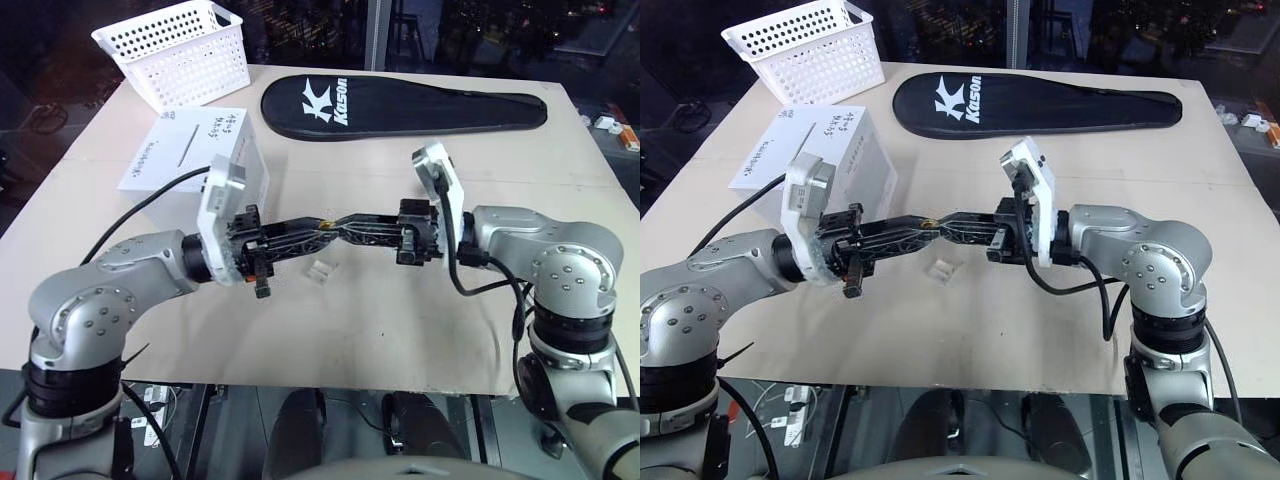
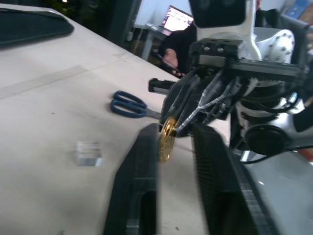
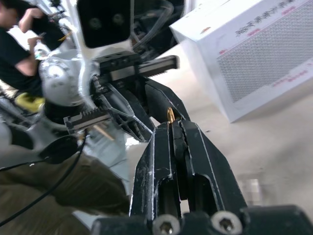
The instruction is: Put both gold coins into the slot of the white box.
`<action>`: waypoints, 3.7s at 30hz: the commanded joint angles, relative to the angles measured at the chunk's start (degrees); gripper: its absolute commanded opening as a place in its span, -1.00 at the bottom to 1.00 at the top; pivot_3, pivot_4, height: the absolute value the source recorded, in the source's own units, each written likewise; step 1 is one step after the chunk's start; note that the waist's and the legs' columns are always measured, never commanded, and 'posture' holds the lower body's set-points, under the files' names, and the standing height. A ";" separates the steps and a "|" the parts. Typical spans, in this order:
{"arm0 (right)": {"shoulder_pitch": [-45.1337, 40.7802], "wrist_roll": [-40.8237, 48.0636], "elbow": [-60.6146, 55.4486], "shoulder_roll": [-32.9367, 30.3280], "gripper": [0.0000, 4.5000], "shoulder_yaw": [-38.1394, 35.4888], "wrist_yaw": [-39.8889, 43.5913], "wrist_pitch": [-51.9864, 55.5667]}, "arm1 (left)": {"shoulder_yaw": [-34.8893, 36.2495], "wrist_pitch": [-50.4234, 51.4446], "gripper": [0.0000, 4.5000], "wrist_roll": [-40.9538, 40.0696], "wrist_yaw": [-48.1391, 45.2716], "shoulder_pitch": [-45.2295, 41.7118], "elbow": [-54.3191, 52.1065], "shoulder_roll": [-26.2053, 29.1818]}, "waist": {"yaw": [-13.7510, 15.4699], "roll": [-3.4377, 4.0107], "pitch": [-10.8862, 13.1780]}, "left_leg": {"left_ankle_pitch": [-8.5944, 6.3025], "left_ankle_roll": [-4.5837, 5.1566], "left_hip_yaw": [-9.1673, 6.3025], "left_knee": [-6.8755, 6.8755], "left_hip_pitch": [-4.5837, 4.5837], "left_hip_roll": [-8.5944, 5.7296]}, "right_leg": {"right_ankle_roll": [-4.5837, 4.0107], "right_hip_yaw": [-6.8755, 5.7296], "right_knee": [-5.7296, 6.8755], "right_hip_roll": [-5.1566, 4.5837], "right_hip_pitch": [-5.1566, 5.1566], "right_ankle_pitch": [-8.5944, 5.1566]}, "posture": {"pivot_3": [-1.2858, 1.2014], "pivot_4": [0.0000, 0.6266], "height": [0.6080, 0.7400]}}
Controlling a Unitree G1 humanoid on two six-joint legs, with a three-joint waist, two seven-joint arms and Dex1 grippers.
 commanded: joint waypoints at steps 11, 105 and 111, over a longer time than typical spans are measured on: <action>0.19 7.24 -1.69 -2.13 -1.00 -1.27 0.26 -1.67 | 4.17 2.64 -0.90 -8.22 4.62 -1.65 2.00 1.19 | 0.01 0.00 0.00 | 0.00 0.00 -0.02 0.00 0.00 0.00 | 0.00 0.00 0.00 0.00 0.00 0.00 | 0.03 -0.52 1.00; 2.29 5.61 -5.55 -11.63 0.36 2.98 0.94 -15.89 | 11.29 1.74 -1.00 -20.50 11.11 1.48 1.87 5.81 | 0.04 0.00 0.00 | 0.00 0.01 -0.04 -0.01 0.00 0.01 | 0.01 0.01 -0.05 -0.01 0.00 -0.01 | 0.03 -0.52 1.00; -0.54 -5.53 -4.71 -14.67 0.36 4.46 3.88 -24.90 | 16.20 0.42 -1.00 -11.92 24.93 -2.97 7.08 11.89 | 0.15 0.01 0.01 | 0.00 0.00 -0.09 -0.01 0.01 0.00 | 0.01 0.01 -0.04 0.00 -0.01 -0.01 | 0.03 -0.52 1.00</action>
